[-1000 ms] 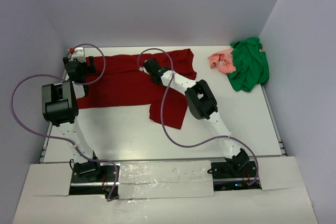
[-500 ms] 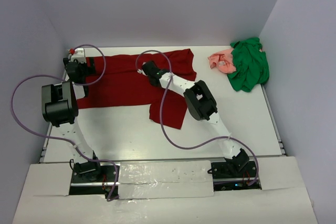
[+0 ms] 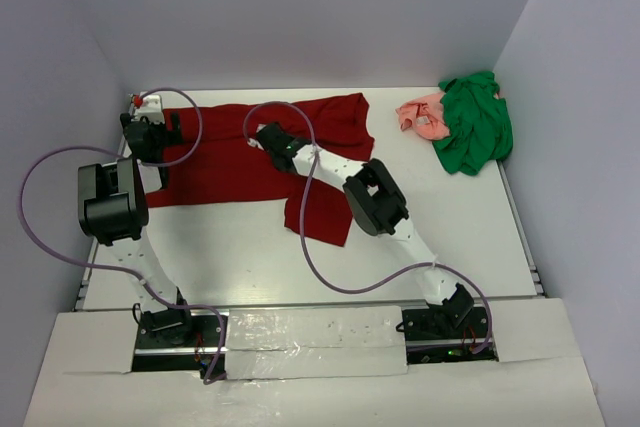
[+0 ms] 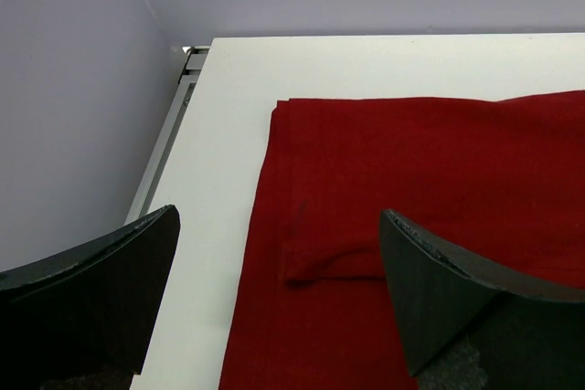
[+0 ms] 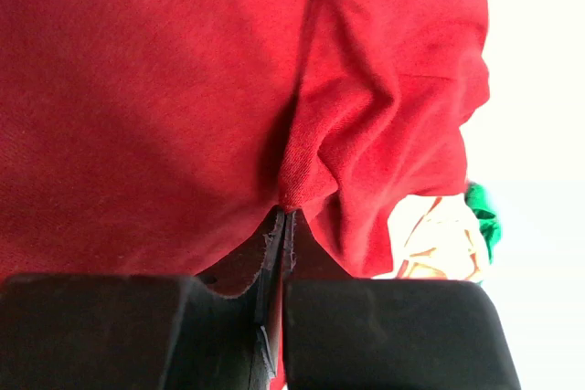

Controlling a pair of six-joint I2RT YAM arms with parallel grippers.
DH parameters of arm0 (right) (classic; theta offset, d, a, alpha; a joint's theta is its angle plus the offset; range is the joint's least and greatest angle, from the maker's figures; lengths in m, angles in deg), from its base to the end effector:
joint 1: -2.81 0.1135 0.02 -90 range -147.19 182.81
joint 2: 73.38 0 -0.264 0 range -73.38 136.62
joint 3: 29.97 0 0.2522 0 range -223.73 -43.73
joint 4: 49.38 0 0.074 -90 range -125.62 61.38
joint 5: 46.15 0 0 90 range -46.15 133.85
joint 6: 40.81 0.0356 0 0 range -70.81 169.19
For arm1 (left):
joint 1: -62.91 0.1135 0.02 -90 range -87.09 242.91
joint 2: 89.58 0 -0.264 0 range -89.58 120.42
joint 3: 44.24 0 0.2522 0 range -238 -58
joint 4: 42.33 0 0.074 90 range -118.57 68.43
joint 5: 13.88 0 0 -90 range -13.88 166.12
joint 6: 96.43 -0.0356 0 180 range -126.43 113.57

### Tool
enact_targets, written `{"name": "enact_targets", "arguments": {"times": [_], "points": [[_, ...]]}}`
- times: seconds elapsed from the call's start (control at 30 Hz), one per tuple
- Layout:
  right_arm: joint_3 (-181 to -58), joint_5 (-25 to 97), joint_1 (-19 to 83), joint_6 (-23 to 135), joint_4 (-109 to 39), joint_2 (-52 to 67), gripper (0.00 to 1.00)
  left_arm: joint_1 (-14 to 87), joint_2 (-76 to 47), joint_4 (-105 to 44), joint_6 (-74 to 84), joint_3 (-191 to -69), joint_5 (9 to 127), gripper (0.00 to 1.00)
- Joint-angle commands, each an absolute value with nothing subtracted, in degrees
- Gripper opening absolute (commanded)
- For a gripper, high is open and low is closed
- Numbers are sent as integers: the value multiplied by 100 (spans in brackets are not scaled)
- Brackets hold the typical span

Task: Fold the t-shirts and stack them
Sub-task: Fold the flattened tshirt in 1/3 of the way

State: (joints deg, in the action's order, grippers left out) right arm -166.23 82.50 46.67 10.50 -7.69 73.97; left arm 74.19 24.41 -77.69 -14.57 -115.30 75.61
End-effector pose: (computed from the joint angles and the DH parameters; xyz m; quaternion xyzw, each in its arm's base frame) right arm 0.4130 0.3660 0.1264 -0.5106 0.7418 -0.2997 0.3150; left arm 0.4126 0.0820 0.1685 -0.0177 0.7520 0.1078 0.6500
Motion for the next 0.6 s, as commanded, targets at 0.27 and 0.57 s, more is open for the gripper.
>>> {"name": "enact_targets", "arguments": {"times": [0.27, 0.57], "points": [[-17530, 8638, 4878, 622, -959, 6821, 0, 7416, 2212, -8104, -1504, -11574, 7471, 99], [-17714, 8525, 4974, 481, -890, 7032, 0, 7424, 2239, -8060, -1495, -11618, 7480, 99]]}}
